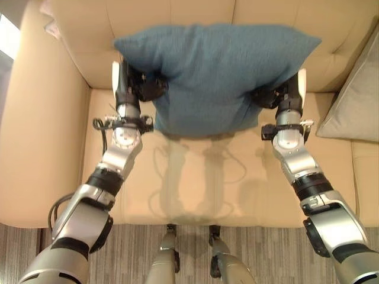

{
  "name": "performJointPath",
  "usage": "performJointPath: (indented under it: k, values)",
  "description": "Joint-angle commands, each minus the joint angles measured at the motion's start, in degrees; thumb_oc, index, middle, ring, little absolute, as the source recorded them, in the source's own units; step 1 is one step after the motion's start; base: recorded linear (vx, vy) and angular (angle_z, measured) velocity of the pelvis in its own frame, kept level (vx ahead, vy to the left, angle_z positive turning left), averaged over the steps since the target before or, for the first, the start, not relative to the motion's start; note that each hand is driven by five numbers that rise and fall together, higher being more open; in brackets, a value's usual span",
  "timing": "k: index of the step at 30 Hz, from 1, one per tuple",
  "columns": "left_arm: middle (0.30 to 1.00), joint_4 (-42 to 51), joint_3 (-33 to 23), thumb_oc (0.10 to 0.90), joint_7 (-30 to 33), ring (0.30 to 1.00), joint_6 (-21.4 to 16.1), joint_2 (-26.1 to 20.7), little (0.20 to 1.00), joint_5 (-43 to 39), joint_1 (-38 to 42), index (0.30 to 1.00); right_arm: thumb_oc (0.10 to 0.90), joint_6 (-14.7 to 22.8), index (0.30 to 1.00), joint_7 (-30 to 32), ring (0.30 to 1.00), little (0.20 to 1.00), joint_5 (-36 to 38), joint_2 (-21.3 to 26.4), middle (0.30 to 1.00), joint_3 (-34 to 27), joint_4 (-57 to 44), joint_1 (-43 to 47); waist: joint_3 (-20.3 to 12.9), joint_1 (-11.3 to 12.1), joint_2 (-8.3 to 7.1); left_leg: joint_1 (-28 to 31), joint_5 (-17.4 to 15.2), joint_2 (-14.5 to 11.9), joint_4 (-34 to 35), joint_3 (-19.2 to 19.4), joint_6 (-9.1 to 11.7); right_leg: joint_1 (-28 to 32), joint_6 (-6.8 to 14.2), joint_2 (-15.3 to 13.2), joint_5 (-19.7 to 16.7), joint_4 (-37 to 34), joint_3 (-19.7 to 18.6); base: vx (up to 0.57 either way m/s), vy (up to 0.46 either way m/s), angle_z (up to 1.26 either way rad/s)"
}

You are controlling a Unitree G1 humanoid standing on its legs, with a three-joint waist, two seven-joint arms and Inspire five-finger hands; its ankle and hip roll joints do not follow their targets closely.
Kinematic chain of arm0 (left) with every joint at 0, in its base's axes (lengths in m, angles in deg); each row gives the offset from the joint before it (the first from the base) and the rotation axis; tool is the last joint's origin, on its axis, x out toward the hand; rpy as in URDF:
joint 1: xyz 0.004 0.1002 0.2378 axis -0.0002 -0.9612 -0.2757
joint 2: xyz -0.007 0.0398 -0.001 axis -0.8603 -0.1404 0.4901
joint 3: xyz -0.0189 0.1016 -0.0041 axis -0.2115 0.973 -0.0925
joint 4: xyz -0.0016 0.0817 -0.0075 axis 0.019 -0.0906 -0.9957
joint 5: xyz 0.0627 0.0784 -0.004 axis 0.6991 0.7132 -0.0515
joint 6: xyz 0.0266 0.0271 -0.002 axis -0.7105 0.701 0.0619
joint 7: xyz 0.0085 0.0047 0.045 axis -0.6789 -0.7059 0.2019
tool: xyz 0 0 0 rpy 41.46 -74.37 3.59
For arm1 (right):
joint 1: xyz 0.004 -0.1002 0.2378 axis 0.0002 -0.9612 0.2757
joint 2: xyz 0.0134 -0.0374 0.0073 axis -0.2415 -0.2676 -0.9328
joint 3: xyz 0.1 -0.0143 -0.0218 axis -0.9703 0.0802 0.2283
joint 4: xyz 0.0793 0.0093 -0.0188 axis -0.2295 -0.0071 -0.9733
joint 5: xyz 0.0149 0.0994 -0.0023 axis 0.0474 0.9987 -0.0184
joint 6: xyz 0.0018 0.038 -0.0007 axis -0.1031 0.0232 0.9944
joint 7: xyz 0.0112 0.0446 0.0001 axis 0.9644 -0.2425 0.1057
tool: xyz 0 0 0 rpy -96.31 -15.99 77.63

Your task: Pick up all the scattered cushions and arrange them neatly on the sofa.

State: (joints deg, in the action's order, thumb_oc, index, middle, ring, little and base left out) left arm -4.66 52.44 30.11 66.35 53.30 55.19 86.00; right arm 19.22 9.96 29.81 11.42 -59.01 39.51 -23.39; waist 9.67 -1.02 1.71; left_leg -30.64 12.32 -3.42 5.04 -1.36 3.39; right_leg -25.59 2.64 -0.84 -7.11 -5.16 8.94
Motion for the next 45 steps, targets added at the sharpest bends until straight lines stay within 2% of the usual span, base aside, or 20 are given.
performJointPath:
  k: [1, 6, 13, 17, 18, 19, 27, 30, 34, 37, 44, 45]
  values:
    - [0.300, 5.64, 2.40, 0.400, -0.78, 0.300, -9.26, -0.70, 0.300, 4.63, 10.59, 0.300, 0.400, 9.77, 0.300, 0.89, 0.300, 0.300, -0.73, -0.90, 0.300, 1.23, -7.49, 9.85, -2.80, -0.70, -2.56, 4.46, -7.42, 4.44, -0.04, 0.49, 1.48, -0.88, 5.73, -1.79, 1.68, 0.16, -4.45, 0.01, 0.003, 0.03]
    - [0.300, 2.12, 4.58, 0.400, -1.82, 0.300, -8.92, -1.93, 0.300, 5.37, 14.64, 0.300, 0.400, 10.58, 0.300, 0.30, 0.300, 0.300, 0.09, -2.02, 0.300, 1.81, -5.80, 10.85, -3.14, -1.32, -1.76, 2.23, -7.12, 4.63, -0.04, 0.72, 1.56, -3.28, 6.05, -1.86, 1.00, 0.16, -4.96, -0.01, 0.009, 0.05]
    - [0.300, 2.12, 4.58, 0.400, -1.82, 0.300, -8.92, -1.94, 0.300, 5.37, 14.66, 0.300, 0.400, 10.58, 0.300, 0.29, 0.300, 0.300, 0.09, -2.02, 0.300, 1.81, -5.80, 10.87, -3.19, -1.34, -1.77, 2.15, -7.08, 4.64, -0.04, 0.71, 1.56, -3.35, 6.05, -1.88, 0.97, 0.16, -4.95, 0.00, 0.000, 0.11]
    - [0.300, 1.01, 4.39, 0.400, -1.92, 0.300, -8.01, -1.23, 0.300, 5.88, 13.56, 0.300, 0.400, 9.80, 0.300, 0.36, 0.300, 0.300, -0.85, -3.08, 0.300, 2.00, -4.39, 9.36, -2.46, -1.75, -1.04, 0.37, -6.84, 4.84, -0.04, 1.19, 1.38, -5.45, 6.15, -2.06, 0.44, 0.16, -5.42, -0.01, 0.001, -0.01]
    - [0.900, 0.27, 4.42, 0.800, -2.03, 0.900, -7.68, -1.16, 0.900, 5.96, 13.29, 0.900, 0.533, 8.99, 0.500, 0.79, 0.500, 0.500, -2.16, -2.73, 0.500, 2.55, -3.24, 9.53, -2.39, -1.77, -0.93, 0.17, -7.16, 4.78, -0.04, 1.38, 1.33, -5.87, 6.19, -1.95, 0.55, 0.16, -5.59, 0.00, 0.000, 0.00]
    - [0.900, -1.32, 4.45, 0.800, -1.90, 0.900, -7.35, -1.30, 0.900, 5.89, 13.42, 0.900, 0.800, 7.87, 0.900, 1.83, 0.900, 0.900, -4.18, -1.71, 0.900, 3.29, -1.67, 10.45, -2.41, -1.83, -0.92, -0.07, -7.10, 4.82, -0.04, 1.50, 1.28, -6.09, 6.25, -2.02, 0.49, 0.16, -5.57, 0.00, 0.000, 0.00]
    - [0.900, -7.08, 2.08, 0.800, -0.13, 0.900, -5.83, -2.88, 0.900, 3.11, 13.94, 0.900, 0.800, 3.48, 0.900, 6.09, 0.900, 0.900, -7.73, 4.32, 0.900, 4.58, 4.10, 16.05, -2.08, -1.54, -1.10, 0.21, -7.03, 4.98, -0.04, 1.43, 1.34, -5.88, 6.30, -1.96, 0.31, 0.16, -5.14, 0.00, 0.001, -0.01]
    - [0.900, -9.77, 0.98, 0.800, 0.08, 0.900, -4.53, -4.96, 0.900, 3.05, 13.90, 0.900, 0.800, 1.30, 0.900, 7.96, 0.900, 0.900, -8.34, 7.15, 0.900, 3.98, 6.43, 17.15, -2.20, -1.37, -1.38, 0.68, -7.18, 5.00, -0.04, 1.17, 1.35, -5.34, 6.37, -1.96, 0.33, 0.16, -4.75, 0.00, 0.000, 0.00]
    - [0.900, -9.80, 0.97, 0.800, 0.07, 0.900, -4.54, -4.96, 0.900, 3.04, 13.95, 0.900, 0.800, 1.33, 0.900, 7.96, 0.900, 0.900, -8.32, 7.16, 0.900, 4.02, 6.50, 17.24, -2.14, -1.39, -1.36, 0.70, -7.19, 5.00, -0.04, 1.16, 1.35, -5.32, 6.37, -1.96, 0.33, 0.16, -4.74, 0.00, 0.000, 0.00]
    - [0.900, -11.71, -0.36, 0.800, 0.93, 0.900, -3.73, -7.14, 0.900, 1.88, 14.53, 0.900, 0.800, -1.18, 0.900, 10.50, 0.900, 0.900, -7.18, 9.39, 0.900, 3.00, 11.73, 18.41, -2.33, -1.26, -1.64, 1.11, -7.22, 4.99, -0.04, 1.05, 1.48, -4.80, 6.42, -1.78, 0.49, 0.16, -4.34, 0.00, 0.000, 0.00]
    - [0.900, -11.71, -0.37, 0.800, 0.93, 0.900, -3.73, -7.15, 0.900, 1.88, 14.54, 0.900, 0.800, -1.17, 0.900, 10.50, 0.900, 0.900, -7.18, 9.39, 0.900, 3.01, 11.74, 18.42, -2.30, -1.27, -1.63, 1.13, -7.23, 4.99, -0.04, 1.04, 1.48, -4.78, 6.42, -1.78, 0.50, 0.16, -4.33, 0.00, 0.000, 0.00]
    - [0.900, -10.85, -1.51, 0.800, 1.72, 0.900, -3.69, -7.83, 0.900, 2.19, 13.56, 0.900, 0.800, -1.87, 0.900, 13.01, 0.900, 0.900, -7.63, 9.62, 0.900, 0.59, 10.99, 17.12, -2.38, -1.25, -1.66, 0.99, -6.88, 5.07, -0.04, 0.91, 1.42, -4.77, 6.40, -1.85, 0.26, 0.16, -4.26, 0.00, 0.000, 0.00]
